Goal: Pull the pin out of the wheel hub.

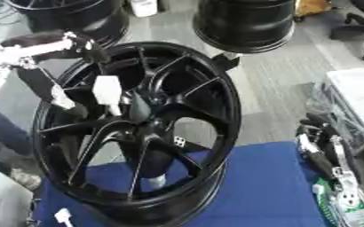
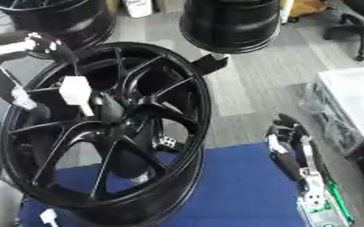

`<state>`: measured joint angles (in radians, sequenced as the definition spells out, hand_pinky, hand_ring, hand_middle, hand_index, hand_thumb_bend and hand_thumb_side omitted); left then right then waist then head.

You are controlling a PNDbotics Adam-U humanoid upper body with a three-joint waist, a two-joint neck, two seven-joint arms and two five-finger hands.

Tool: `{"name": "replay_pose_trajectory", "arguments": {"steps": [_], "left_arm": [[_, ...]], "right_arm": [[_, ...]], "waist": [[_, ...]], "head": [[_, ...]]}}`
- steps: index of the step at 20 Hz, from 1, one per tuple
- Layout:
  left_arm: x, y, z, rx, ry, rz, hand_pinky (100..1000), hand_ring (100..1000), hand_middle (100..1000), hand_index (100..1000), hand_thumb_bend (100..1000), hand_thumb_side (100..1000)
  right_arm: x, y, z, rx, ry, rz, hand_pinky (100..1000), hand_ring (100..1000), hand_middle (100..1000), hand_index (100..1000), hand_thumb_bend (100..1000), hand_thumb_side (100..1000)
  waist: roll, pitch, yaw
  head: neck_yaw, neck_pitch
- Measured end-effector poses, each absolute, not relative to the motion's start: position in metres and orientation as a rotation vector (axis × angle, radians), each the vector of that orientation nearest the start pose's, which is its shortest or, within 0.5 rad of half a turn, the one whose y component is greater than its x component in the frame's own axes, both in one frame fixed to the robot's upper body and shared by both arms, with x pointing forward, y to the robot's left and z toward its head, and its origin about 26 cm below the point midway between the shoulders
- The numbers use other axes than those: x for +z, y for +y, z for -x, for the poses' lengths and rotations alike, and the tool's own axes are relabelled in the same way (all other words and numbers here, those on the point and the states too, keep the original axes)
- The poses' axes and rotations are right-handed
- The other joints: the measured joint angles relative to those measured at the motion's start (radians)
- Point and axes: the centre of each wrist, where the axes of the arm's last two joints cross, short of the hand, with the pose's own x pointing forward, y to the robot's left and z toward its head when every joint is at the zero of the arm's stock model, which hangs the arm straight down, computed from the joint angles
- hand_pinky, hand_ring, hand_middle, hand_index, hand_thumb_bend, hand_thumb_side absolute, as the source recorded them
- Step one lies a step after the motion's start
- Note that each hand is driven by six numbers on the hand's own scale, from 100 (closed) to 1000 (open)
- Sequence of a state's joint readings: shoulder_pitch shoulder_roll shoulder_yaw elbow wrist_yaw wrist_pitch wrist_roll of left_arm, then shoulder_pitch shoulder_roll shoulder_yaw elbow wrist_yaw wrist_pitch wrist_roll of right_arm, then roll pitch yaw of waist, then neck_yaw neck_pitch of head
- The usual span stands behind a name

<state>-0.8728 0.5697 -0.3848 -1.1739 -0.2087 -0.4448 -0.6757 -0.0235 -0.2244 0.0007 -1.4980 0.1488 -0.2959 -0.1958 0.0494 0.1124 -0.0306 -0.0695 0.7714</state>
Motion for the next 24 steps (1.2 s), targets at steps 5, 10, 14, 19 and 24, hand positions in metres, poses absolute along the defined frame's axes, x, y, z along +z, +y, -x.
{"name": "replay_pose_trajectory", "arguments": {"steps": [5, 10, 14, 19, 24], "left_arm": [[0.196, 0.249, -0.451, -1.808, -1.686, -0.112, 729, 765, 688, 782, 719, 314], [0.186, 0.247, -0.454, -1.776, -1.708, -0.082, 663, 627, 511, 590, 516, 209], [0.182, 0.248, -0.454, -1.730, -1.738, -0.033, 660, 540, 376, 439, 305, 100], [0.179, 0.246, -0.454, -1.670, -1.748, 0.052, 665, 539, 344, 405, 310, 102], [0.199, 0.246, -0.451, -1.624, -1.811, 0.112, 669, 543, 341, 398, 334, 117]], "right_arm": [[-0.013, -0.300, -0.280, 0.174, -1.831, 0.387, 694, 703, 731, 861, 100, 486], [-0.013, -0.300, -0.280, 0.173, -1.830, 0.384, 694, 703, 732, 861, 100, 487], [-0.014, -0.300, -0.280, 0.173, -1.828, 0.383, 694, 703, 732, 861, 100, 488], [-0.014, -0.300, -0.280, 0.173, -1.827, 0.383, 694, 703, 732, 861, 100, 491], [-0.014, -0.300, -0.280, 0.173, -1.827, 0.383, 693, 703, 732, 861, 100, 494]], "waist": [[-0.003, 0.000, -0.003], [-0.003, 0.000, -0.004], [-0.004, 0.001, -0.004], [-0.007, 0.002, -0.003], [-0.007, 0.004, 0.002]], "head": [[0.003, -0.001], [0.006, -0.001], [0.006, -0.001], [0.006, -0.001], [0.006, -0.001]]}}
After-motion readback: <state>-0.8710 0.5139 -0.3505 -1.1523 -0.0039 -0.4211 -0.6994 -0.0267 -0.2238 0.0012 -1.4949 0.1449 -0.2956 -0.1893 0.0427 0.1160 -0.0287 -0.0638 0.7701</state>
